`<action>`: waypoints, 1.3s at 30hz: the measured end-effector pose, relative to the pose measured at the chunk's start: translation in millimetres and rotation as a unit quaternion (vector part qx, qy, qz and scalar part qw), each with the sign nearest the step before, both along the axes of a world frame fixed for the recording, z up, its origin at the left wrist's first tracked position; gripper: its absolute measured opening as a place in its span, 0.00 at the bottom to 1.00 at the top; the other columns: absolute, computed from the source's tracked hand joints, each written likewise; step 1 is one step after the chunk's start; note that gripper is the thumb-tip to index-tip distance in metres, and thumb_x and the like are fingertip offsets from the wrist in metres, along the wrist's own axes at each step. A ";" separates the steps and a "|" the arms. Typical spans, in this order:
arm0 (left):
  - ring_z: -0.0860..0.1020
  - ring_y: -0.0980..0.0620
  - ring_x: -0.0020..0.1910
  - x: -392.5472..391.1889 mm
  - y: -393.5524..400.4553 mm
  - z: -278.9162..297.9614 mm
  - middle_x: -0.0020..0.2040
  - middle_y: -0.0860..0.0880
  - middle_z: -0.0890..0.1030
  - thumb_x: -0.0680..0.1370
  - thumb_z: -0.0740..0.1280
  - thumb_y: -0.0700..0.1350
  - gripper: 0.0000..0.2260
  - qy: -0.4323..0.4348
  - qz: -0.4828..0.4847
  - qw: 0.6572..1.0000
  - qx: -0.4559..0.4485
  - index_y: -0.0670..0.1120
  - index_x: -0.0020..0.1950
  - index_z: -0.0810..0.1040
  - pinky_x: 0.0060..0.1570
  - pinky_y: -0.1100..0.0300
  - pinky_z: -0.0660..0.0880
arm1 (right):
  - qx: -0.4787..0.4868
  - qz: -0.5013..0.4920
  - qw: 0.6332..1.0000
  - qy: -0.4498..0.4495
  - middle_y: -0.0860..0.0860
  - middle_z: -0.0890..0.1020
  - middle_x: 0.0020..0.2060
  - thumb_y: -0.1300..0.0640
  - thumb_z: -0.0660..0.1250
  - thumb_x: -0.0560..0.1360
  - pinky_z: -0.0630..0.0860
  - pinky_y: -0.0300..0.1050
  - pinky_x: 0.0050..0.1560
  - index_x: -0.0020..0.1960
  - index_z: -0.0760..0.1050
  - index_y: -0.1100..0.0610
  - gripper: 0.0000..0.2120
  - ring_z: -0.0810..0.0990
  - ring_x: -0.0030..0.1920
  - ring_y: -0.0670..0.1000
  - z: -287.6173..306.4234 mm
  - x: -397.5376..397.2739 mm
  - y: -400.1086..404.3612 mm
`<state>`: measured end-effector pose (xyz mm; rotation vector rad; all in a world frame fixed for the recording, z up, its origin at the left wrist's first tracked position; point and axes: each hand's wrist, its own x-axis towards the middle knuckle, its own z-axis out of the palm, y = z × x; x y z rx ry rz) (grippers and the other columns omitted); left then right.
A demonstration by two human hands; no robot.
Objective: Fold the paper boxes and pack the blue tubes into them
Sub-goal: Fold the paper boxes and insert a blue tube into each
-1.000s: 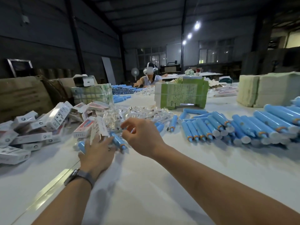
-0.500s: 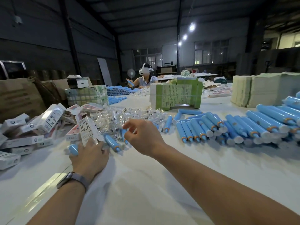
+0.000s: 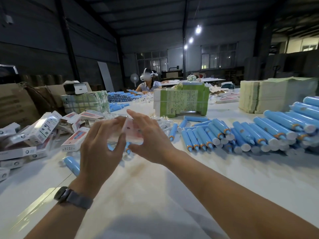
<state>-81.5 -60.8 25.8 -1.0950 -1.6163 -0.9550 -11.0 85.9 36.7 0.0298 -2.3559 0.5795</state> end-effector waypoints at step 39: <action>0.80 0.58 0.58 6.7 18.5 -21.4 0.55 0.64 0.77 0.83 0.55 0.53 0.23 -0.319 -0.250 0.914 -0.032 0.63 0.78 0.55 0.54 0.36 0.79 | -0.096 -0.172 0.950 0.243 0.41 0.75 0.32 0.57 0.71 0.76 0.66 0.23 0.30 0.59 0.75 0.61 0.13 0.74 0.29 0.38 42.2 44.9 89.9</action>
